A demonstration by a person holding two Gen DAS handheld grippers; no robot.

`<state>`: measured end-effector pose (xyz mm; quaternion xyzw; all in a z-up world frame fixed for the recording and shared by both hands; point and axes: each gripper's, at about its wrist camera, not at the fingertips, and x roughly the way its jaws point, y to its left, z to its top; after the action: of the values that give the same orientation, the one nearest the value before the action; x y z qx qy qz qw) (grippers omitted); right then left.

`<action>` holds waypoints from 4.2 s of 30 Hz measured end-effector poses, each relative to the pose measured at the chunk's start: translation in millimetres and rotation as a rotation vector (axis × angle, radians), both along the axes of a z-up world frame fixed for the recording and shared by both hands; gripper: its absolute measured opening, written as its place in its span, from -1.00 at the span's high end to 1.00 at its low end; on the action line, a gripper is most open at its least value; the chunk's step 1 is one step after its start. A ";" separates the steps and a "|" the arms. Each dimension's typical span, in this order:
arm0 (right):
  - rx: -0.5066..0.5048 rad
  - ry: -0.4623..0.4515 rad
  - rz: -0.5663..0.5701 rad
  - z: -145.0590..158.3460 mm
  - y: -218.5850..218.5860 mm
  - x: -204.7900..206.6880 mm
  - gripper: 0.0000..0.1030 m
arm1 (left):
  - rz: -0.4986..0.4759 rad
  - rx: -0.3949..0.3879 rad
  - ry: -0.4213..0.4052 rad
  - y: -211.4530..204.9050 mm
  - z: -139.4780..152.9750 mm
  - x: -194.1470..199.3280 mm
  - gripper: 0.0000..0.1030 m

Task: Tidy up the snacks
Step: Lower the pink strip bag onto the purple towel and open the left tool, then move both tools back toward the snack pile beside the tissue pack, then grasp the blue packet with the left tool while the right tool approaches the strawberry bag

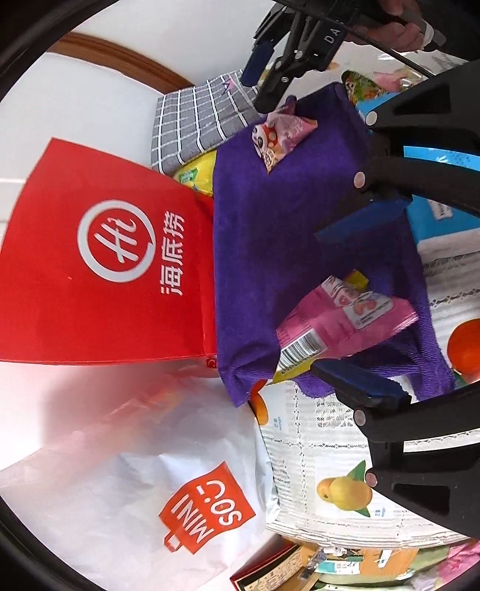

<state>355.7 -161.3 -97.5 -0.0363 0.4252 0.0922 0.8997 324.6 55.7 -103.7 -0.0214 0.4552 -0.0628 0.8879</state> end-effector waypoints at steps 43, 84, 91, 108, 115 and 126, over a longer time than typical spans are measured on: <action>-0.002 0.173 -0.203 -36.4 -62.4 -154.6 -0.30 | 0.017 -0.057 -0.015 15.3 12.3 -115.9 -0.29; -0.011 0.221 -0.155 -61.8 -59.0 -180.0 -0.30 | 0.021 -0.015 -0.007 1.4 15.7 -151.3 -0.29; 0.017 0.200 -0.183 -56.0 -79.5 -186.3 -0.30 | 0.057 -0.024 0.011 8.1 9.4 -150.9 -0.29; 0.114 0.249 -0.123 -79.2 -67.2 -162.0 -0.29 | 0.093 -0.002 0.034 12.1 4.8 -151.8 -0.29; 0.071 0.212 -0.078 -80.0 -57.3 -169.3 -0.09 | 0.136 -0.006 0.053 29.3 -3.2 -158.4 -0.29; 0.069 0.171 -0.053 -75.2 -64.8 -215.7 -0.09 | 0.155 -0.074 0.109 38.6 -31.2 -164.4 -0.29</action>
<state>140.0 -226.1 -172.7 0.0139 0.4979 0.0857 0.8629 160.2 94.3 -134.9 -0.0930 0.4971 -0.0095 0.8627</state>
